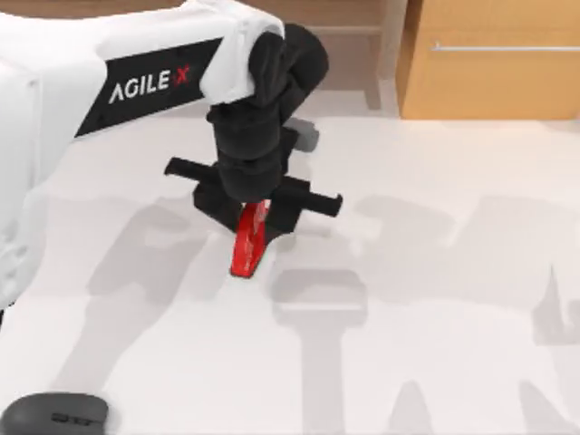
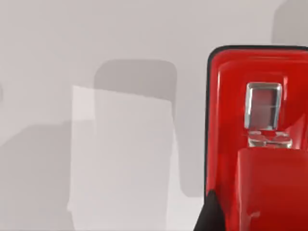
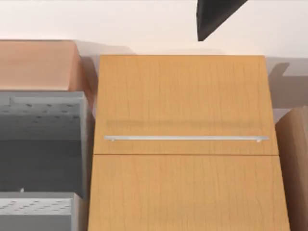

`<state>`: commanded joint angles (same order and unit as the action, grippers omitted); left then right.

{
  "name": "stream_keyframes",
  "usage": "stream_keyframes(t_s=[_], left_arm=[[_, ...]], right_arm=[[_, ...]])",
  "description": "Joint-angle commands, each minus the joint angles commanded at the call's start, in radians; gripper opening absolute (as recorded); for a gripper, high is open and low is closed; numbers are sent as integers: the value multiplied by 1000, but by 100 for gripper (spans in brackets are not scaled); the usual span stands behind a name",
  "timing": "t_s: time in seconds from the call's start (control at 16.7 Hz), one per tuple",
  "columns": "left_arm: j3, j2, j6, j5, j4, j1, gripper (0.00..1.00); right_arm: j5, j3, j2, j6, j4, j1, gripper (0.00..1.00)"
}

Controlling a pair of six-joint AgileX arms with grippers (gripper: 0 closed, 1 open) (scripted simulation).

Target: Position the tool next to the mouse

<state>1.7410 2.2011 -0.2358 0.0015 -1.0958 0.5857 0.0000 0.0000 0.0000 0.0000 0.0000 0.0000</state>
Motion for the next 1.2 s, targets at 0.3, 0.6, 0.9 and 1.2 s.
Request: stream_keyframes(t_s=[0.3,0.6,0.9,1.2], left_arm=[[-232,-155,32,-5,58,-183,0],[-444,-315,68,-8,114,-361,0],[-510,-368,78,-9,134,-415,0],[-501,-370,79,-8,137,-409,0]], right_arm=[[0,0,0,0,0,0,100],[0,0,0,0,0,0,100],[0,0,0,0,0,0,100],[0,0,0,0,0,0,100]])
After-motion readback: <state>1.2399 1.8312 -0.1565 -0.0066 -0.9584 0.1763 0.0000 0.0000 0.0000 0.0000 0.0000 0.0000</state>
